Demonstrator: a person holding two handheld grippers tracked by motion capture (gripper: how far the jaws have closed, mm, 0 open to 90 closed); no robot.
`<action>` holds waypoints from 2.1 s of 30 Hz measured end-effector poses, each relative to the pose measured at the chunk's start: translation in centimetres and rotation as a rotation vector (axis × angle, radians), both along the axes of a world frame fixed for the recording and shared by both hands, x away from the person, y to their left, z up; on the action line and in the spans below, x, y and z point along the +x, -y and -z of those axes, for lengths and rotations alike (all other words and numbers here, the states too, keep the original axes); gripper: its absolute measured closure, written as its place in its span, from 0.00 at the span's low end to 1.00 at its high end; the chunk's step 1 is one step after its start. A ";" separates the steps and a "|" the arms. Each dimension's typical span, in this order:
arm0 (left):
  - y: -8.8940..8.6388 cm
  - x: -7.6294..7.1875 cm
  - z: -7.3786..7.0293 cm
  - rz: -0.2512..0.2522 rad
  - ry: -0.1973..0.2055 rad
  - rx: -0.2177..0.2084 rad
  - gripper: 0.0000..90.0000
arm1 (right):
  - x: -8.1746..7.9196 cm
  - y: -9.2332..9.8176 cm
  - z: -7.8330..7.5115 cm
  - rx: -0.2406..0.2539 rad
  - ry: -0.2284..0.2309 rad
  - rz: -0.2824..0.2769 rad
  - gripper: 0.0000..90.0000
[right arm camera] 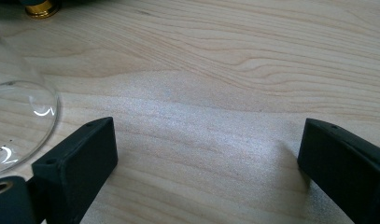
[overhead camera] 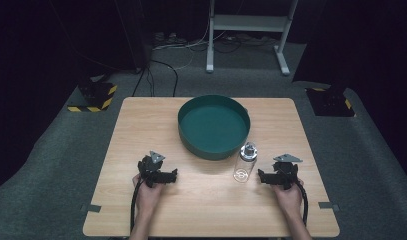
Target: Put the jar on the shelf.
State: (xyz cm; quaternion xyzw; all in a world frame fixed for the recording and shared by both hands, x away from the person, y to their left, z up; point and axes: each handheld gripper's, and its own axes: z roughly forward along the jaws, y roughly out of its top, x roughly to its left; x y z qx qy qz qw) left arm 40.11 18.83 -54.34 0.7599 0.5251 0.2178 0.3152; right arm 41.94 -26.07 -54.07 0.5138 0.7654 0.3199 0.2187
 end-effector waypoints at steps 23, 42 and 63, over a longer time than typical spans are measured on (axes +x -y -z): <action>0.0 0.0 0.0 0.001 -0.002 0.002 0.02 | 0.1 0.0 0.0 -0.004 -0.004 0.014 0.02; 0.0 0.0 0.0 0.001 -0.001 0.002 0.02 | -0.8 0.5 -1.2 0.036 0.006 0.019 0.03; 0.0 0.0 0.0 -0.001 -0.001 0.001 0.02 | -3.9 1.2 -2.3 0.103 0.047 -0.043 0.04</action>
